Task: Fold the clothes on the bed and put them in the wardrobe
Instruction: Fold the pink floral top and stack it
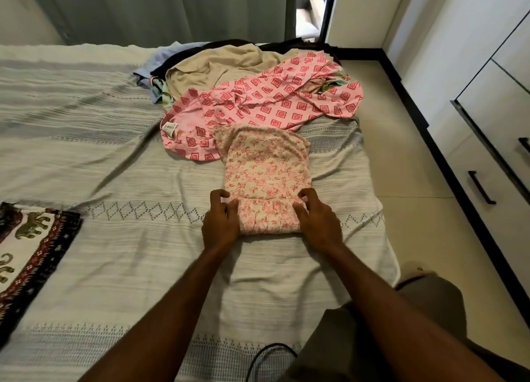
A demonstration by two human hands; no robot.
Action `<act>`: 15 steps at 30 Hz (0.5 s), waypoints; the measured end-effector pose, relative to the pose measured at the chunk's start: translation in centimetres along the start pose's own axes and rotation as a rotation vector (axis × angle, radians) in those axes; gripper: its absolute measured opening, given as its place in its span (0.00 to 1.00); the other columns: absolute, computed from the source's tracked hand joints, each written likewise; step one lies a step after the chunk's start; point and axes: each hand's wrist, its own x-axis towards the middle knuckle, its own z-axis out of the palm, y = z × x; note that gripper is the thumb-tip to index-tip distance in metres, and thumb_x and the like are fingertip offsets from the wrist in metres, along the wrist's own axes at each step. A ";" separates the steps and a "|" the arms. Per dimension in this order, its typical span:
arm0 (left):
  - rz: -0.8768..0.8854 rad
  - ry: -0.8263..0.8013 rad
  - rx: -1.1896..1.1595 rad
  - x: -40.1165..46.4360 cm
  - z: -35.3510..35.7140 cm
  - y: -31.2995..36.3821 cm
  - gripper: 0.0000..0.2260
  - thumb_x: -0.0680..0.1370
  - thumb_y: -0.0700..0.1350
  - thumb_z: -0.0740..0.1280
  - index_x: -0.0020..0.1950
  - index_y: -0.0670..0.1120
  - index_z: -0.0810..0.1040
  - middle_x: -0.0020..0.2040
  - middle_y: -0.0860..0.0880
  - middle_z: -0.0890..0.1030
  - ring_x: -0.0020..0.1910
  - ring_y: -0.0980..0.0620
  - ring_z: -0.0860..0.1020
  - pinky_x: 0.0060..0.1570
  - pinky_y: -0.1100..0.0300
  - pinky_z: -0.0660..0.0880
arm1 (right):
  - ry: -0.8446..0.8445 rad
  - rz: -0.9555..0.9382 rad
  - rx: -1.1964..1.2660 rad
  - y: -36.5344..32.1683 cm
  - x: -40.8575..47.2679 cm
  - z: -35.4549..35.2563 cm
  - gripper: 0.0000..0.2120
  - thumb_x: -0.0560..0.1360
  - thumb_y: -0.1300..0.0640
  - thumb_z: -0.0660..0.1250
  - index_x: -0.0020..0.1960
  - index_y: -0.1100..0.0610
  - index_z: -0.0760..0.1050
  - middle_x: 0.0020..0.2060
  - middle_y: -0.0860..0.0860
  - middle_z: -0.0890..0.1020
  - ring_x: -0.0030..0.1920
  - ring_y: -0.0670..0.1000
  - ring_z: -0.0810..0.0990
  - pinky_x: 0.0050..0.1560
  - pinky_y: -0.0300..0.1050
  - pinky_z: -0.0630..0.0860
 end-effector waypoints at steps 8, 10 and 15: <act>0.157 0.030 -0.087 1.5 0.2 0.4 0.12 0.85 0.45 0.61 0.66 0.56 0.65 0.37 0.49 0.78 0.32 0.51 0.77 0.31 0.57 0.69 | 0.087 -0.077 -0.022 -0.6 0.7 -0.9 0.12 0.83 0.43 0.57 0.66 0.41 0.66 0.52 0.50 0.84 0.46 0.58 0.83 0.45 0.54 0.80; 0.198 0.021 0.038 2.0 0.4 0.1 0.13 0.85 0.46 0.60 0.68 0.57 0.64 0.35 0.53 0.77 0.31 0.52 0.76 0.31 0.58 0.67 | 0.055 -0.070 -0.149 -0.6 0.9 -0.5 0.14 0.84 0.43 0.56 0.68 0.42 0.65 0.53 0.51 0.84 0.47 0.60 0.83 0.46 0.55 0.80; 0.154 0.017 0.161 2.2 0.7 0.3 0.15 0.84 0.46 0.62 0.70 0.50 0.68 0.40 0.51 0.77 0.41 0.44 0.80 0.39 0.56 0.68 | 0.061 -0.025 -0.192 -0.5 1.3 -0.2 0.16 0.82 0.43 0.60 0.67 0.48 0.68 0.55 0.52 0.78 0.48 0.61 0.81 0.46 0.56 0.79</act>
